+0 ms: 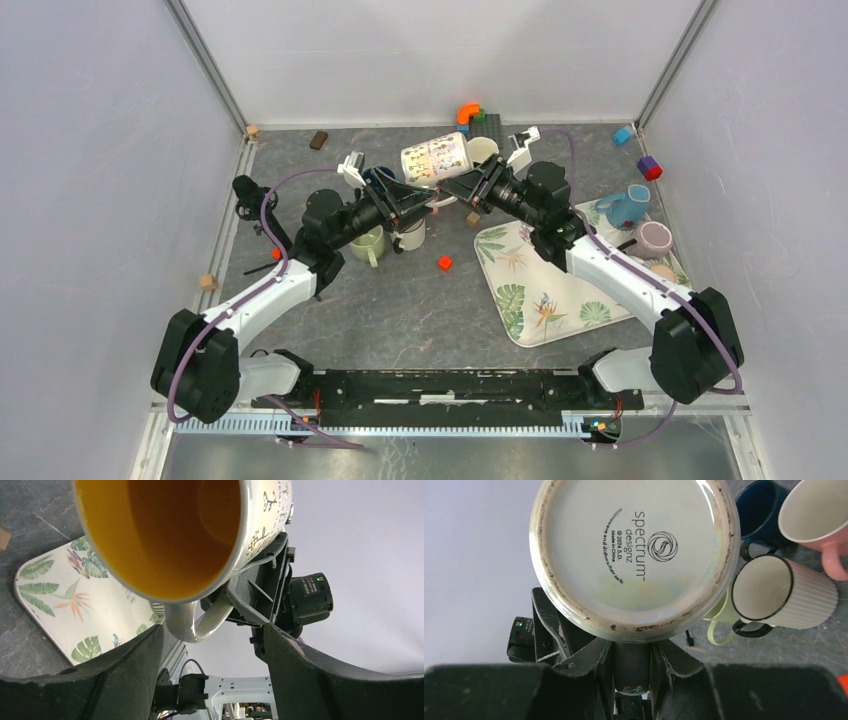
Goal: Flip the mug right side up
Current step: Turn over the cup on the tray.
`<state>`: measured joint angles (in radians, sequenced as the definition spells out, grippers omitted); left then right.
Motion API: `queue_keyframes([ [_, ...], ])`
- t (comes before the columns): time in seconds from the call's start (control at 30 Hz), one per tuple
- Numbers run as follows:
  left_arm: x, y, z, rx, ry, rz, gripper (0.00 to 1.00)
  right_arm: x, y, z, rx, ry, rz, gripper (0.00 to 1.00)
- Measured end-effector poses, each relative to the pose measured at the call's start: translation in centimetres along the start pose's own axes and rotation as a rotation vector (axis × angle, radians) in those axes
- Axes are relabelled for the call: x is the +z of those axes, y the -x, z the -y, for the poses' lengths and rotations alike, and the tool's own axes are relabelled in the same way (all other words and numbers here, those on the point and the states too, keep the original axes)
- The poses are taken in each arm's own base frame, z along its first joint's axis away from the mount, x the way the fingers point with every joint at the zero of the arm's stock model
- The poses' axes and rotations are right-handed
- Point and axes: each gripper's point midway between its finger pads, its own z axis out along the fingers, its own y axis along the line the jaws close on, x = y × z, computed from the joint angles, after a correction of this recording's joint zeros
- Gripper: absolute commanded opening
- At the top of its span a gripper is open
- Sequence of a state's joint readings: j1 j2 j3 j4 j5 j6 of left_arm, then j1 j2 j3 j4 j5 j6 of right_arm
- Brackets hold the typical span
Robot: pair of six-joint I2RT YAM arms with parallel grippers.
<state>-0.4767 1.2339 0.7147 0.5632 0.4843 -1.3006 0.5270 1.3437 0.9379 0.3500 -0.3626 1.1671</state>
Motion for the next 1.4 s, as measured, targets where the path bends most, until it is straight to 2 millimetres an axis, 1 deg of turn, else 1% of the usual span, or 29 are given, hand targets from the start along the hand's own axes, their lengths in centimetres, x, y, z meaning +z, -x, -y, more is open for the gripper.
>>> queue_keyframes([
  [0.13, 0.0, 0.3, 0.6, -0.007, -0.024, 0.006, 0.66, 0.4, -0.5, -0.5, 0.033, 0.028, -0.012, 0.0],
  [0.2, 0.0, 0.3, 0.8, -0.014, -0.033, 0.006, 0.58, 0.4, -0.6, -0.9, 0.047, 0.048, -0.017, 0.0],
  [0.27, -0.1, 0.4, 1.0, -0.02, -0.041, 0.004, 0.52, 0.4, -0.7, -1.4, 0.057, 0.072, -0.018, 0.0],
  [0.37, 0.0, 0.5, 1.3, -0.028, -0.054, 0.006, 0.47, 0.5, -0.7, -2.1, 0.072, 0.106, -0.022, 0.0],
  [0.53, -0.1, 0.5, 1.6, -0.027, -0.068, 0.002, 0.44, 0.4, -0.9, -2.8, 0.084, 0.134, -0.031, 0.0],
  [0.7, -0.1, 0.4, 1.8, -0.022, -0.077, -0.004, 0.44, 0.5, -1.5, -3.2, 0.087, 0.148, -0.05, 0.0],
  [0.8, -0.1, 0.2, 1.9, -0.02, -0.082, -0.013, 0.42, 0.6, -1.9, -3.3, 0.089, 0.154, -0.06, 0.0],
  [0.9, -0.2, 0.3, 1.9, -0.021, -0.08, -0.012, 0.34, 0.7, -2.0, -3.4, 0.093, 0.158, -0.06, 0.0],
  [1.1, -0.3, 0.5, 2.2, -0.023, -0.085, -0.006, 0.05, 0.7, -1.9, -3.7, 0.086, 0.175, -0.056, 0.0],
  [1.13, -0.3, 0.4, 2.2, -0.024, -0.082, -0.007, 0.02, 0.7, -1.9, -3.8, 0.083, 0.177, -0.058, 0.03],
  [1.27, -0.6, 0.3, 2.2, -0.021, -0.056, -0.013, 0.02, 0.6, -2.2, -3.6, 0.066, 0.176, -0.067, 0.21],
  [1.3, -0.6, 0.3, 2.1, -0.012, -0.046, -0.015, 0.02, 0.6, -2.3, -3.5, 0.058, 0.173, -0.069, 0.27],
  [1.4, -0.9, 0.2, 1.9, 0.018, -0.017, -0.02, 0.02, 0.7, -2.6, -3.2, 0.031, 0.165, -0.077, 0.43],
])
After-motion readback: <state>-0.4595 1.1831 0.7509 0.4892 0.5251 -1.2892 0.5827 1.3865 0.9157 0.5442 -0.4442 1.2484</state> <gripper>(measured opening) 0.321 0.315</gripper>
